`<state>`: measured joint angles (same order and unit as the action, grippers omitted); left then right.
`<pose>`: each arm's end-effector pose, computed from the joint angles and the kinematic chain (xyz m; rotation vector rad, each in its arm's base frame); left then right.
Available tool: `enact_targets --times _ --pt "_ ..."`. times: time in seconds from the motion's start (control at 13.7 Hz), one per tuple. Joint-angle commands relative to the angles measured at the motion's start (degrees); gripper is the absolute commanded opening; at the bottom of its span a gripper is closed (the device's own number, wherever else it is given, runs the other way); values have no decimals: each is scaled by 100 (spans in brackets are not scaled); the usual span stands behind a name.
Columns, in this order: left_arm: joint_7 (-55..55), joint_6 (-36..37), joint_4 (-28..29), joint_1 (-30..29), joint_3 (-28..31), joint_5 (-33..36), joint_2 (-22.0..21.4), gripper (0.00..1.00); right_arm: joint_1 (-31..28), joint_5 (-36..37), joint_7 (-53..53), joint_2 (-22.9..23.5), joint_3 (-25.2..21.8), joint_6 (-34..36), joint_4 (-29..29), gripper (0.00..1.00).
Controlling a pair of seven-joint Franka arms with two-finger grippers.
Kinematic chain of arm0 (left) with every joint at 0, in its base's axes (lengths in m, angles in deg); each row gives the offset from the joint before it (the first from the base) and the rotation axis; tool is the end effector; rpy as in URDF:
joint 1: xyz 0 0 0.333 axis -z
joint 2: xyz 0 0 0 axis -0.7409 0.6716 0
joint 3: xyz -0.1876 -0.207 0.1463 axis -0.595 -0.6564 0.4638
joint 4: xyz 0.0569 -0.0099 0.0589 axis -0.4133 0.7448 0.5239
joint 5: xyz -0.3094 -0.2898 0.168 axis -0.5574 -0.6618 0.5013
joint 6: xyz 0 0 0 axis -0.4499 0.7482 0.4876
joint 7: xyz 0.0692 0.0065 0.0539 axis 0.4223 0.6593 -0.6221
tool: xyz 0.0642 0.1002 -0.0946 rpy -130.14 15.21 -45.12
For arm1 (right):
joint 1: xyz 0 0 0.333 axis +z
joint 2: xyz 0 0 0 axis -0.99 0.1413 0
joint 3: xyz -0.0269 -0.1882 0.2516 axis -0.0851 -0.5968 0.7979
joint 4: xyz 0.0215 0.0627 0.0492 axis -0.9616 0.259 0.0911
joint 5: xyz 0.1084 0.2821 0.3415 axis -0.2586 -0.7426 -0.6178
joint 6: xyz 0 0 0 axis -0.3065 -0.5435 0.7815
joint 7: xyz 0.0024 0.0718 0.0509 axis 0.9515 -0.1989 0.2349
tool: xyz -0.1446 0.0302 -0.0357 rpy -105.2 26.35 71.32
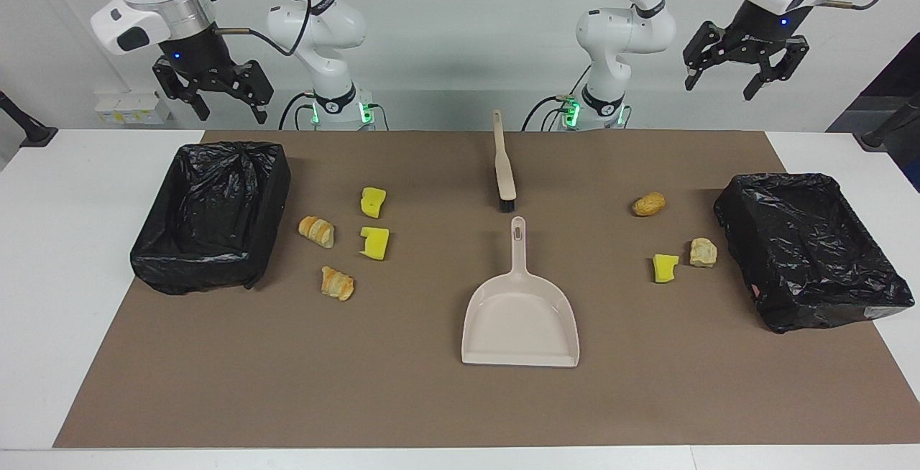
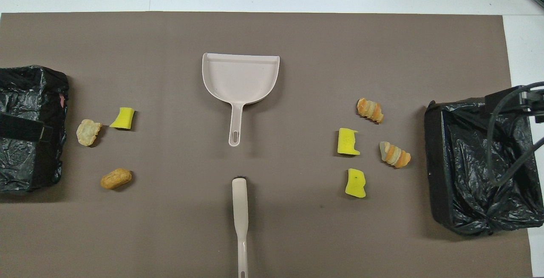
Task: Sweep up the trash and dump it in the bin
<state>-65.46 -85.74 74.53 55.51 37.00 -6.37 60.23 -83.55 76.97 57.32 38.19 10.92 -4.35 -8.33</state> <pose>0.5663 -0.0791 0.6918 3.0624 -0.3601 -0.0039 0.6047 0.0057 0.6434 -3.1375 0.1584 0.0258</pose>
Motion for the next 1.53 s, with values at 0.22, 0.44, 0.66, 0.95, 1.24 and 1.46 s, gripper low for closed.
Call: enact_targets --times 0.22,0.44,0.66,0.95,1.24,1.46 --pt "2 38 134 -94 -49 -2 -120 100 -52 -139 -60 -148 15 98 158 100" --pt "2 38 134 -94 -49 -2 -111 100 -52 -139 -60 -148 -3 98 158 100" --pt "2 38 125 -94 -49 -2 -120 100 -52 -139 -121 -156 -3 81 166 100" --pt "2 38 134 -94 -49 -2 -111 100 -44 -113 -139 -340 6 2 464 100" --pt "2 38 134 -94 -49 -2 -120 100 -8 -95 -139 -446 23 -165 641 100" --pt "2 29 134 -94 -49 -2 -111 100 44 -86 -104 -464 58 -191 685 100"
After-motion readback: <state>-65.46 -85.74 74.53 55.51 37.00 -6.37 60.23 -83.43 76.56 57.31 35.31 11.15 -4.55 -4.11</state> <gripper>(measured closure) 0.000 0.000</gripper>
